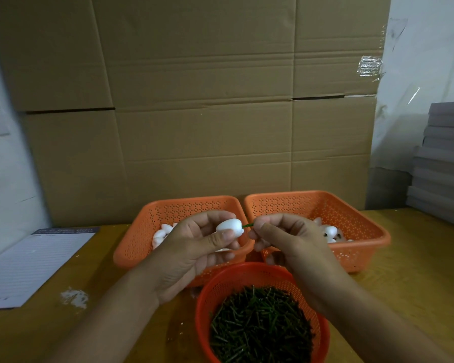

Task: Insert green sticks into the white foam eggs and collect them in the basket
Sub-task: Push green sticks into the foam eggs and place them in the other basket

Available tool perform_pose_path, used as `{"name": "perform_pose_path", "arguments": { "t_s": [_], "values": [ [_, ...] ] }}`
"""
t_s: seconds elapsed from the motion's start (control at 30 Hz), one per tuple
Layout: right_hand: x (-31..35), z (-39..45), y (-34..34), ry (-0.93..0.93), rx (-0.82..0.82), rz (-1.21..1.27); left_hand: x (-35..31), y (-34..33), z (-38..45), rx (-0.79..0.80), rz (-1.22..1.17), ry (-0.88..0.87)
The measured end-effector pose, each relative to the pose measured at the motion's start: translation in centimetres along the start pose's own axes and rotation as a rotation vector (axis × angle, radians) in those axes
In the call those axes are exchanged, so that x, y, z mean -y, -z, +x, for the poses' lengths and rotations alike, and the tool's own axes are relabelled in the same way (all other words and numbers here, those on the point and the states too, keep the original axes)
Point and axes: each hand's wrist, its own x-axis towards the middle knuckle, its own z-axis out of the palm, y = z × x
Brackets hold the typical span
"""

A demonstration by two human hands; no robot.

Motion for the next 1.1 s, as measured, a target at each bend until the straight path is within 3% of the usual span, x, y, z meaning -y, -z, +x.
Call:
{"name": "perform_pose_path", "arguments": {
  "t_s": [1.1],
  "values": [
    [-1.6,-0.4,-0.8,-0.082,0.129,-0.136,0.1,-0.6,0.0,-0.111,0.171,-0.081]
  ]
}}
